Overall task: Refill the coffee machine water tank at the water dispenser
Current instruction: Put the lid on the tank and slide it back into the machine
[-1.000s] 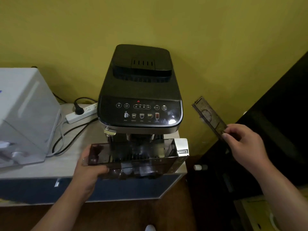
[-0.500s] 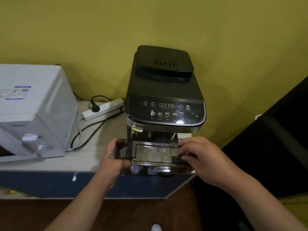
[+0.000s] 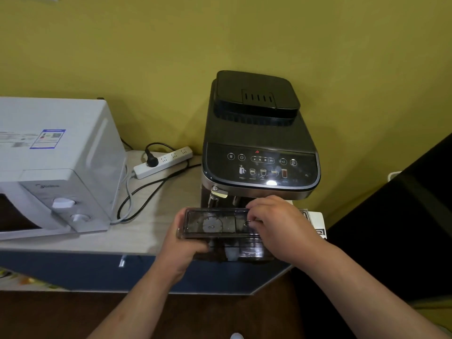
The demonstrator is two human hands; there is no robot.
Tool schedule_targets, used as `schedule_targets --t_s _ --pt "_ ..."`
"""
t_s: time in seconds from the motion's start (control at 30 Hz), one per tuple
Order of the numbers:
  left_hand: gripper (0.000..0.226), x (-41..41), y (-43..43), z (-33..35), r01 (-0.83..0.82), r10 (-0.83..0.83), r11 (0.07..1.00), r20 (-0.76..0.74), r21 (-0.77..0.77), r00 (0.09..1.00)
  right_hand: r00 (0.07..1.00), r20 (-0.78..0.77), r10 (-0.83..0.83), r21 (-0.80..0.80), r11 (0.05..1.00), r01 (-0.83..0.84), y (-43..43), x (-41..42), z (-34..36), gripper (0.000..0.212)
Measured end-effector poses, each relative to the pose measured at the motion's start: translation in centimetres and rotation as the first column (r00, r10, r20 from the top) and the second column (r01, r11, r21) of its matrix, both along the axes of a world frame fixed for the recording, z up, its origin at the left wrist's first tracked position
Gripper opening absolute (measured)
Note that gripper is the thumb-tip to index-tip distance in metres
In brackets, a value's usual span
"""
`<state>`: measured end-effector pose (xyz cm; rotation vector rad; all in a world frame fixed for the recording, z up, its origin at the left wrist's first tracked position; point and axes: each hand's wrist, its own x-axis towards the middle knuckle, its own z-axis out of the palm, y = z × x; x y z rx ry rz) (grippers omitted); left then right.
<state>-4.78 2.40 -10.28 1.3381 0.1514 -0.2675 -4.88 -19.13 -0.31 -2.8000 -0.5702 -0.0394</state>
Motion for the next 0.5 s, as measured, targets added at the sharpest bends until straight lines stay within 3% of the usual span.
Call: schedule_targets --t_s 0.5 --pt "0.069 0.2 0.1 -0.1 0.017 -0.017 1.000 0.024 0.002 1.000 0.999 0.043 -0.023 -0.054 0.998 0.025 -0.1 -0.2 -2.4 0.011"
